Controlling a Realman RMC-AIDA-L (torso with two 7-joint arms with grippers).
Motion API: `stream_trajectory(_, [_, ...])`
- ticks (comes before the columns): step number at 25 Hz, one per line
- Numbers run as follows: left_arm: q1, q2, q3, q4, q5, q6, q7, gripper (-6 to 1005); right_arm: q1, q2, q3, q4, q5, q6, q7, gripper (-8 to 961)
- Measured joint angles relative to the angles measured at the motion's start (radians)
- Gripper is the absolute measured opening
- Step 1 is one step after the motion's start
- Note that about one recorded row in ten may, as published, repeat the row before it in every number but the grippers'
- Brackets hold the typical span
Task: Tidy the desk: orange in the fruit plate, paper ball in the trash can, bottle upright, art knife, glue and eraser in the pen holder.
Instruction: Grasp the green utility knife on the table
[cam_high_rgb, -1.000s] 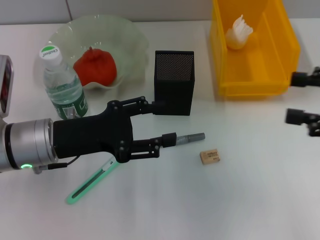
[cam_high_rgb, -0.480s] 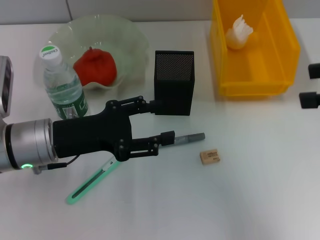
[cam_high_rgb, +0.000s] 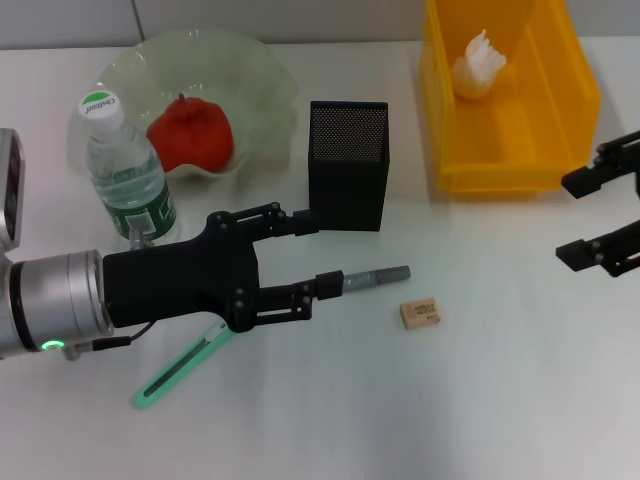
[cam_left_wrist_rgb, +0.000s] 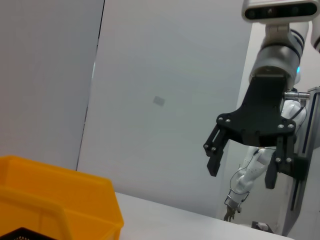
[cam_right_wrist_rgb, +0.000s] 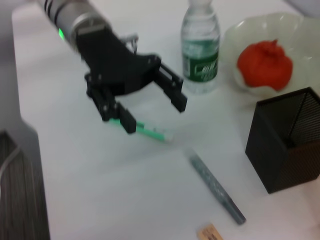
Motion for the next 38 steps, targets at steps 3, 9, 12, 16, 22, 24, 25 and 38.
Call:
stream_trajectory(3, [0.004, 0.0, -0.001, 0.0, 0.0, 0.0, 0.003, 756, 0.056, -0.001, -0.038, 0.017, -0.052, 0.0, 0.0, 768])
stream_trajectory(9, [0.023, 0.013, -0.007, 0.019, 0.006, -0.041, -0.014, 756, 0.088, 0.021, -0.044, 0.078, -0.054, 0.013, -0.046, 768])
stream_trajectory(12, [0.033, 0.017, -0.034, 0.024, 0.007, -0.041, -0.027, 756, 0.004, 0.064, 0.023, 0.1, 0.055, 0.066, -0.191, 768])
stream_trajectory(16, [0.049, 0.005, -0.084, 0.027, 0.004, -0.041, 0.003, 756, -0.177, 0.067, 0.024, 0.222, 0.308, 0.231, -0.372, 767])
stream_trajectory(22, [0.054, 0.002, -0.138, 0.022, 0.0, -0.023, 0.02, 756, -0.341, 0.065, 0.095, 0.656, 0.665, 0.241, -0.824, 767])
stream_trajectory(24, [0.052, 0.002, -0.138, 0.022, 0.0, -0.023, 0.019, 756, -0.357, 0.064, 0.149, 0.851, 0.724, 0.207, -0.978, 767])
stream_trajectory(25, [0.048, 0.001, -0.134, 0.022, 0.0, -0.021, 0.016, 756, -0.358, 0.064, 0.178, 0.924, 0.733, 0.193, -1.038, 767])
stream_trajectory(38, [0.051, 0.006, -0.066, 0.399, 0.24, -0.018, -0.486, 755, -0.368, 0.064, 0.28, 1.321, 0.737, 0.159, -1.33, 766])
